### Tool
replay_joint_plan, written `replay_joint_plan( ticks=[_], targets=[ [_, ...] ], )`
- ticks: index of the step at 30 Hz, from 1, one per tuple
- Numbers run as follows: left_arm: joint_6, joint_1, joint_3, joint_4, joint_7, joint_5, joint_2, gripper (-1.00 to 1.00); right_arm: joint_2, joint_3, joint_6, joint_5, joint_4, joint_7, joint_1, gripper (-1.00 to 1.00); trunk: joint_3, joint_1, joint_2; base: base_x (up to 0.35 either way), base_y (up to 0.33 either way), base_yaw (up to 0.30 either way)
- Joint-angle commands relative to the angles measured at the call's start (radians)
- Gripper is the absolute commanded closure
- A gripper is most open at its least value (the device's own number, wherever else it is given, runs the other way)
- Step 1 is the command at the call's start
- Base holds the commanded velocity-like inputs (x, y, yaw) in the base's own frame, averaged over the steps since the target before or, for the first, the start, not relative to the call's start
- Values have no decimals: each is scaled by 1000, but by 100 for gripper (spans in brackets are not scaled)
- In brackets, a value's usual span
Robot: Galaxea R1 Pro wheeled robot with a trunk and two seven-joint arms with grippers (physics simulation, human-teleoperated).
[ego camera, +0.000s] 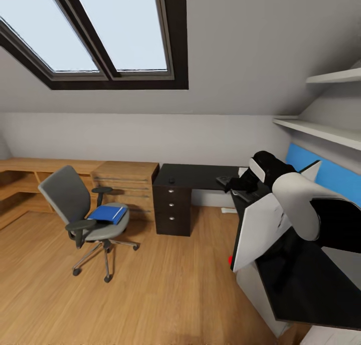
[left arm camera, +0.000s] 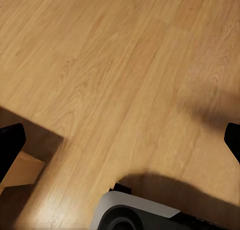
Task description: In the bedroom, organize the workspace by keeping the computer under the desk, ensuring the monitor is on the desk, placing the keyboard on the desk next to the monitor, placing the mouse on the desk next to the keyboard, moving the folder from the swivel chair onto the desk next to the mouse, stacking the notebook on top of the folder with the pen on top of the notebook, and positioning the swivel chair next to the desk.
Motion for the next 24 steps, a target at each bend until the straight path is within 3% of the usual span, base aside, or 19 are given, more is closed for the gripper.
replay_joint_plan(
  ticks=[1,24],
  targets=[
    [0,0,4,-2,1,-5,0,-100,0,2,3,5,-1,7,0,-100,-1,0,-1,-103,-113,0],
    [-1,0,4,-2,1,-5,0,-100,-2,4,-1,8,-1,5,0,-100,-1,0,-1,-56,-64,0]
  ],
)
